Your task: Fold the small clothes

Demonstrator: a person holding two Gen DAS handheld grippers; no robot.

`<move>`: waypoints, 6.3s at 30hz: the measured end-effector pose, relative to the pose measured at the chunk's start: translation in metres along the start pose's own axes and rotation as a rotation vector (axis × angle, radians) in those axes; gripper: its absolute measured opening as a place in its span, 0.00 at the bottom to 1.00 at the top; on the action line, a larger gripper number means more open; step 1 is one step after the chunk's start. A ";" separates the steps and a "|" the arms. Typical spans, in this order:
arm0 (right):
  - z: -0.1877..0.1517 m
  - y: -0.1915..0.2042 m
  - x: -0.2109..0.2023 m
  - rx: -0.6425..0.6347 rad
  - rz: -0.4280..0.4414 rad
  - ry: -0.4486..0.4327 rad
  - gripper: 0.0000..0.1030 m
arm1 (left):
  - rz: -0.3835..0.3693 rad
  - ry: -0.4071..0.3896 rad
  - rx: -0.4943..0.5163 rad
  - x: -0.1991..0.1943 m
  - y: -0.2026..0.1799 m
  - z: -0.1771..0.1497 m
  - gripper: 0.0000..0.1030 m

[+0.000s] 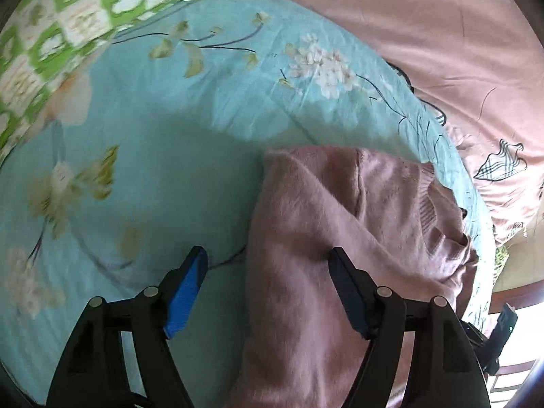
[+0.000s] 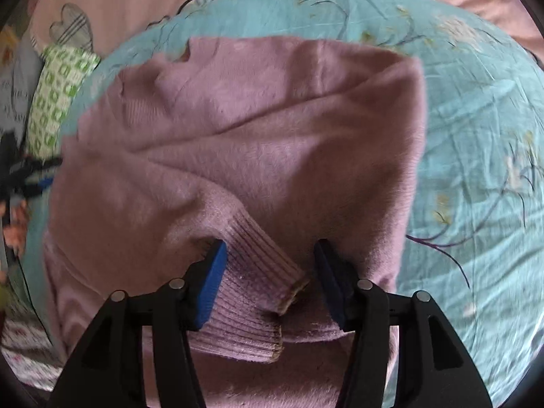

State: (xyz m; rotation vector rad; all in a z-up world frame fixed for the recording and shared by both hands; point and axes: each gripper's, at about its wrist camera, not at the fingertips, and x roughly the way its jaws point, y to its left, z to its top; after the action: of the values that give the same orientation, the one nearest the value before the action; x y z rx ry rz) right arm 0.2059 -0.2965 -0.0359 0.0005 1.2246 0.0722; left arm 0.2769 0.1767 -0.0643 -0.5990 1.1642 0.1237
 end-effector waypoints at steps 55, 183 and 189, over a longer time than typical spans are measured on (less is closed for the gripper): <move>-0.192 0.070 -0.133 0.130 0.029 -0.149 0.53 | 0.065 0.440 0.161 -0.055 -0.066 -0.302 0.66; 0.012 0.048 -0.007 -0.176 0.295 -0.005 0.26 | -0.034 0.065 0.645 0.027 -0.155 -0.103 0.24; 0.074 -0.005 -0.003 -0.030 0.021 -0.154 0.25 | 0.124 -0.085 0.472 0.050 -0.137 -0.021 0.23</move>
State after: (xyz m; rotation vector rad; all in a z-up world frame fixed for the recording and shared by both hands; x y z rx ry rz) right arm 0.2750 -0.2985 -0.0078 -0.0070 1.0699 0.1069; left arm 0.3337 0.0406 -0.0620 -0.1045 1.0987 -0.0222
